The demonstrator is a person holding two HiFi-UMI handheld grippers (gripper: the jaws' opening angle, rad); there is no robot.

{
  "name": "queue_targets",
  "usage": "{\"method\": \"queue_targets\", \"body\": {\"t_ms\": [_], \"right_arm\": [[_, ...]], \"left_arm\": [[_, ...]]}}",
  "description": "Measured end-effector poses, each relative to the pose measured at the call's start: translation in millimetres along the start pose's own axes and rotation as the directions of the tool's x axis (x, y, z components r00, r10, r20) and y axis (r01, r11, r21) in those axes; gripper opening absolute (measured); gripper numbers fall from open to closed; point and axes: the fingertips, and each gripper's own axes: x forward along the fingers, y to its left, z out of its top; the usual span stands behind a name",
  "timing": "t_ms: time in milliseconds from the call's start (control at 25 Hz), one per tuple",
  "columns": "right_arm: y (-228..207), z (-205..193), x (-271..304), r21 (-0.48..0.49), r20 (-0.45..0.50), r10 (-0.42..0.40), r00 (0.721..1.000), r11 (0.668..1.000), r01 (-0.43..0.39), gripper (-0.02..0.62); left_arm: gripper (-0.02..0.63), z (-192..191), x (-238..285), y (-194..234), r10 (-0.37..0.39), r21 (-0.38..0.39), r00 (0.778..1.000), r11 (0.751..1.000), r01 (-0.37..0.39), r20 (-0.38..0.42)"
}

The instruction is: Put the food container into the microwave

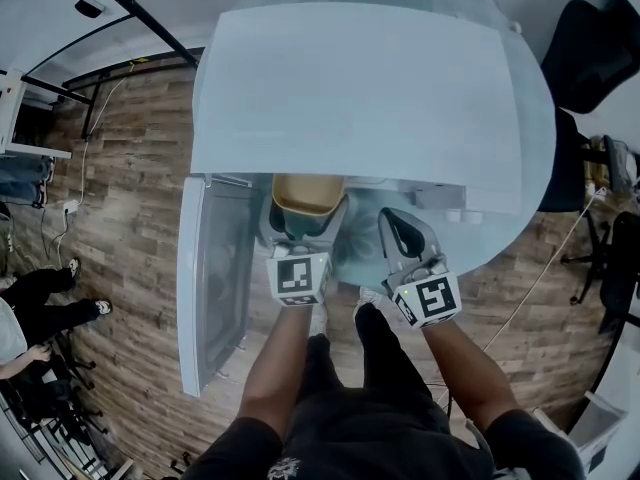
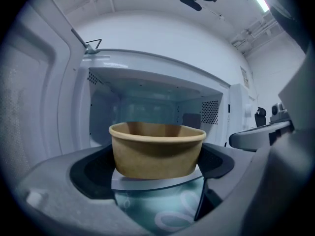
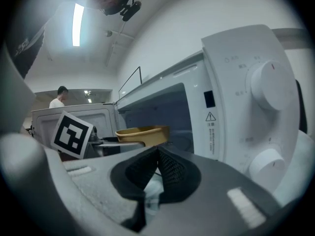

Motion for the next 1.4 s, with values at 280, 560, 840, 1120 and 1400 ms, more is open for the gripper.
{"method": "queue_targets", "body": {"t_ms": [280, 560, 840, 1120, 1400], "right_arm": [[-1, -10, 4, -0.004, -0.011, 0.012, 1.000, 1.000, -0.012, 0.002], [-2, -21, 1, 0.009, -0.026, 0.012, 1.000, 1.000, -0.012, 0.002], [-3, -26, -1, 0.011, -0.032, 0.026, 0.999, 1.000, -0.025, 0.002], [-4, -25, 1, 0.015, -0.025, 0.024, 0.999, 1.000, -0.024, 0.002], [-1, -22, -3, 0.014, -0.022, 0.027, 0.999, 1.000, -0.026, 0.002]], "left_arm": [[0.523, 4, 24, 9, 0.049, -0.011, 0.999, 0.999, -0.049, 0.005], [0.523, 0, 46, 12, 0.070, -0.010, 0.998, 0.998, -0.070, -0.010], [0.523, -11, 56, 10, 0.098, -0.010, 0.994, 0.995, -0.098, -0.043], [0.523, -24, 61, 11, 0.112, -0.003, 0.990, 0.994, -0.113, -0.084], [0.528, -30, 62, 7, 0.134, 0.038, 0.984, 0.991, -0.130, -0.117]]}}
